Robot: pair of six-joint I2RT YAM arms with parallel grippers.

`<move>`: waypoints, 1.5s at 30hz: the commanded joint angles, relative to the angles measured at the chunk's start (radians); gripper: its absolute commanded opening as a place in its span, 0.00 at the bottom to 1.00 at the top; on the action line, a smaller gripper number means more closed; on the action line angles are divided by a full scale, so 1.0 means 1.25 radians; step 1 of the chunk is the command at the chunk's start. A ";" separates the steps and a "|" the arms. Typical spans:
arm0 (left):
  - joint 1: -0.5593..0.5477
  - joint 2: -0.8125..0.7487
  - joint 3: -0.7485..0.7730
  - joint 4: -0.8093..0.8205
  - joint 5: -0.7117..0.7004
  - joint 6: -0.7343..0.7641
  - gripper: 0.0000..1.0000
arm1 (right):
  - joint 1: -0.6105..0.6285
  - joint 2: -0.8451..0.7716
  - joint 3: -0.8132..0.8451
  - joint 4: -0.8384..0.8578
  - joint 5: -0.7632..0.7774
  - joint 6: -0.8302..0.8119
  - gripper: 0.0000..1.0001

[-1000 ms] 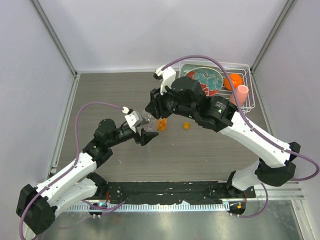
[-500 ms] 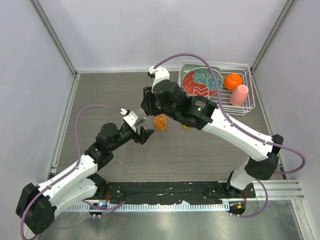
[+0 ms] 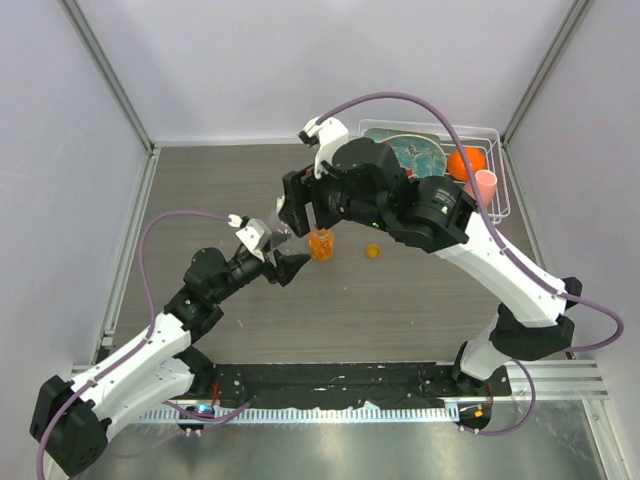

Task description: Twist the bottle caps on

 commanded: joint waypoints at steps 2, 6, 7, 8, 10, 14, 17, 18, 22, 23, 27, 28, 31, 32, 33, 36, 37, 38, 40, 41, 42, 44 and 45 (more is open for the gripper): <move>0.007 -0.018 0.044 0.002 0.205 -0.057 0.00 | -0.022 -0.081 0.019 -0.088 -0.148 -0.122 0.78; 0.010 -0.011 0.067 -0.020 0.492 -0.052 0.00 | -0.044 -0.157 -0.056 -0.052 -0.357 -0.209 0.78; 0.010 -0.009 0.071 -0.020 0.600 -0.056 0.00 | -0.046 -0.170 -0.079 -0.039 -0.385 -0.220 0.78; 0.010 -0.003 0.086 -0.024 0.656 -0.059 0.00 | -0.046 -0.193 -0.089 -0.029 -0.413 -0.230 0.78; 0.010 0.008 0.103 -0.042 0.732 -0.053 0.00 | -0.046 -0.208 -0.098 -0.015 -0.459 -0.249 0.79; 0.010 0.022 0.150 -0.142 0.884 0.003 0.00 | -0.047 -0.239 -0.117 0.025 -0.521 -0.289 0.80; 0.010 0.029 0.172 -0.193 0.931 0.024 0.00 | -0.047 -0.245 -0.131 0.059 -0.580 -0.300 0.80; 0.010 0.031 0.172 -0.196 0.935 0.025 0.00 | -0.047 -0.244 -0.136 0.074 -0.590 -0.301 0.80; 0.010 0.036 0.180 -0.210 0.953 0.024 0.00 | -0.047 -0.237 -0.168 0.108 -0.636 -0.308 0.80; 0.010 0.038 0.182 -0.213 0.954 0.024 0.00 | -0.047 -0.234 -0.172 0.117 -0.646 -0.308 0.79; 0.010 0.040 0.183 -0.210 0.952 0.021 0.00 | -0.047 -0.221 -0.188 0.140 -0.687 -0.307 0.76; 0.010 0.040 0.183 -0.209 0.953 0.018 0.00 | -0.047 -0.218 -0.192 0.144 -0.691 -0.306 0.75; 0.010 0.041 0.180 -0.202 0.951 0.012 0.00 | -0.048 -0.216 -0.204 0.156 -0.710 -0.301 0.73; 0.010 0.041 0.178 -0.192 0.948 0.008 0.00 | -0.046 -0.215 -0.207 0.158 -0.715 -0.297 0.73; 0.010 0.041 0.177 -0.185 0.946 0.005 0.00 | -0.047 -0.212 -0.213 0.165 -0.730 -0.294 0.72; 0.010 0.040 0.171 -0.165 0.941 -0.010 0.00 | -0.046 -0.211 -0.233 0.182 -0.753 -0.279 0.70; 0.010 0.039 0.169 -0.162 0.941 -0.011 0.00 | -0.046 -0.211 -0.236 0.182 -0.757 -0.276 0.69; 0.010 0.038 0.169 -0.160 0.938 -0.014 0.00 | -0.047 -0.211 -0.240 0.183 -0.758 -0.275 0.68; 0.010 0.038 0.168 -0.159 0.935 -0.015 0.00 | -0.046 -0.216 -0.256 0.192 -0.762 -0.267 0.68; 0.010 0.036 0.167 -0.158 0.934 -0.015 0.00 | -0.046 -0.218 -0.261 0.195 -0.763 -0.265 0.68; 0.011 0.036 0.168 -0.155 0.930 -0.016 0.00 | -0.046 -0.221 -0.265 0.200 -0.763 -0.263 0.68; 0.011 0.036 0.168 -0.147 0.927 -0.021 0.00 | -0.046 -0.221 -0.273 0.200 -0.766 -0.263 0.66; 0.010 0.038 0.167 -0.143 0.923 -0.026 0.00 | -0.046 -0.221 -0.277 0.204 -0.766 -0.262 0.65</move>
